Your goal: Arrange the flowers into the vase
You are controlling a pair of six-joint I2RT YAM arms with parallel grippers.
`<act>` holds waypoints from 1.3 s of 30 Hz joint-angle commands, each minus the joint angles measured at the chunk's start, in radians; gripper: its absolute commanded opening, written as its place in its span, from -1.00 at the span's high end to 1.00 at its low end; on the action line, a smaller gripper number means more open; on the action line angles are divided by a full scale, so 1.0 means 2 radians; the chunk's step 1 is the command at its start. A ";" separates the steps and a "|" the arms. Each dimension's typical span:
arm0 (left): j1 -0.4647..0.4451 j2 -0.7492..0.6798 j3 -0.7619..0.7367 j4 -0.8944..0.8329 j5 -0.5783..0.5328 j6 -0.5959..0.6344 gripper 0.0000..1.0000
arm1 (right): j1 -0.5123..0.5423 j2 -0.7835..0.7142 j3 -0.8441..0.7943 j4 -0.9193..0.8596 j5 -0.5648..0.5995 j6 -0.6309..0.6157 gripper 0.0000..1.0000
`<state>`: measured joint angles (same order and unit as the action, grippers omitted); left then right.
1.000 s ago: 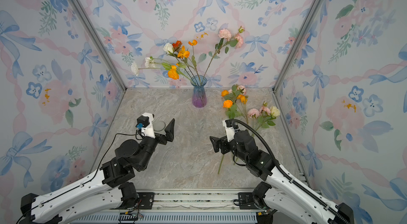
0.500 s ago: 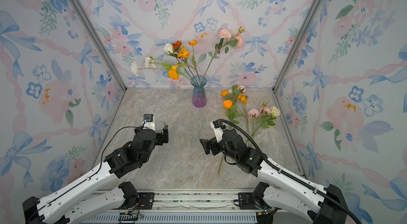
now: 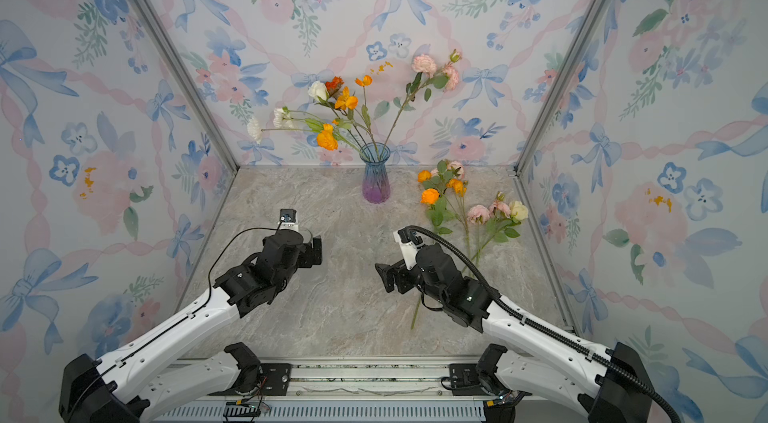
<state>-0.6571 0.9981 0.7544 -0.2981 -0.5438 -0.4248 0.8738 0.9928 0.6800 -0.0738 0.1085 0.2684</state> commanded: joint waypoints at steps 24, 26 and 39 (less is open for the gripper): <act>0.009 0.007 0.010 0.101 0.105 0.037 -0.01 | 0.003 0.009 0.018 0.008 0.002 -0.007 -0.94; 0.008 0.015 0.019 0.124 0.118 0.044 0.04 | 0.003 0.009 0.019 0.008 0.003 -0.005 -0.94; -0.019 0.160 0.092 0.266 0.139 0.142 0.13 | 0.002 -0.018 0.016 -0.020 0.020 -0.006 -0.94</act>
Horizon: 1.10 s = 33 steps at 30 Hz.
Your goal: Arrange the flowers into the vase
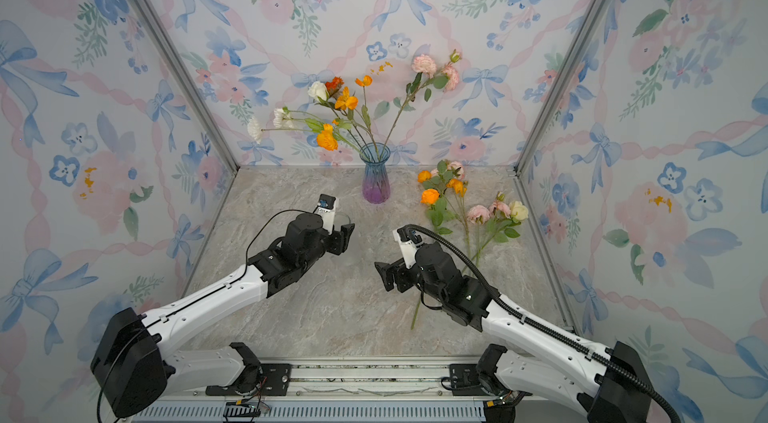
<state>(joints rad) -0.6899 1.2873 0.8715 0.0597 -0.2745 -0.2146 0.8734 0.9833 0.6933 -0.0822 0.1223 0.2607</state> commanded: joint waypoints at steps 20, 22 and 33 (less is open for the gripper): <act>0.005 0.130 0.109 0.090 0.039 0.050 -0.05 | -0.019 -0.054 -0.005 -0.040 0.021 0.006 -0.94; 0.005 0.131 0.109 0.089 0.036 0.050 -0.15 | -0.019 -0.053 -0.006 -0.038 0.021 0.006 -0.94; 0.007 0.131 0.100 0.089 0.038 0.047 -0.77 | -0.020 -0.047 -0.002 -0.034 0.019 0.010 -0.94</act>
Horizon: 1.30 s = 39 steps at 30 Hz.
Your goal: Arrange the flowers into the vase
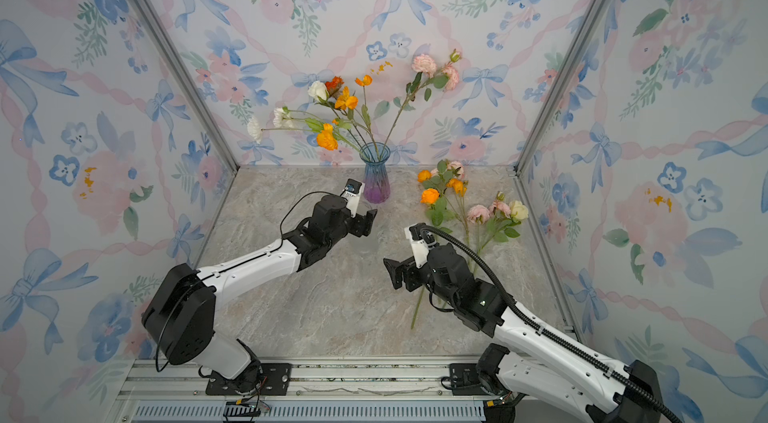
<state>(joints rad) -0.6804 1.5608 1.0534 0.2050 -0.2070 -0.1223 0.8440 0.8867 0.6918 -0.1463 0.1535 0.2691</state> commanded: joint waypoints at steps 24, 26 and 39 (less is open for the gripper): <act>-0.043 -0.107 0.049 -0.146 0.256 0.317 -0.96 | -0.171 0.116 0.023 -0.124 -0.001 0.174 -0.47; -0.050 -0.114 0.025 -0.146 0.245 0.318 -0.96 | -0.190 0.134 0.023 -0.111 -0.020 0.172 -0.39; -0.095 -0.147 -0.011 -0.146 0.228 0.370 -0.96 | -0.223 0.304 0.095 -0.060 -0.007 0.116 0.16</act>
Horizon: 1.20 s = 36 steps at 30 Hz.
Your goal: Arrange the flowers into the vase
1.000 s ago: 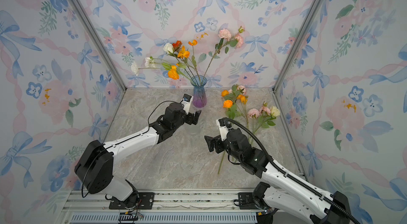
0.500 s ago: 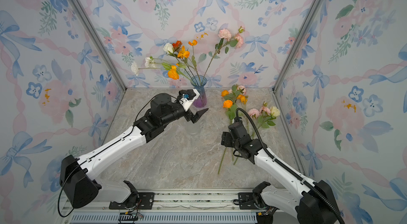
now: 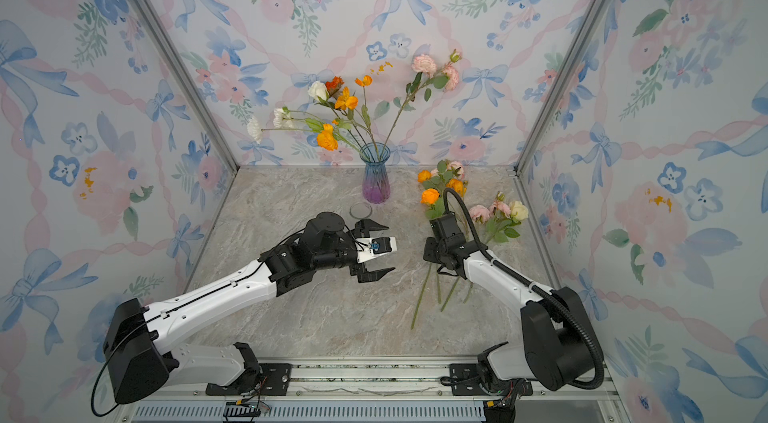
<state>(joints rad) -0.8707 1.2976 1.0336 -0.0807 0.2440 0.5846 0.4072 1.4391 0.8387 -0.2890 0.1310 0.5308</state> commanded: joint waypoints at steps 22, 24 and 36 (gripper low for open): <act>0.001 -0.010 -0.004 -0.003 -0.006 0.020 -0.96 | -0.018 0.139 0.054 0.039 0.010 -0.025 0.48; 0.001 -0.009 -0.004 -0.003 -0.007 0.020 -0.96 | -0.018 0.145 0.055 0.042 0.009 -0.024 0.49; 0.002 -0.012 -0.004 -0.003 -0.009 0.020 -0.96 | -0.017 0.141 0.060 0.027 0.011 -0.034 0.96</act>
<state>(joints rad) -0.8707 1.2751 1.0328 -0.0776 0.2321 0.6106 0.3801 1.7355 0.9348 -0.2062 0.1425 0.4755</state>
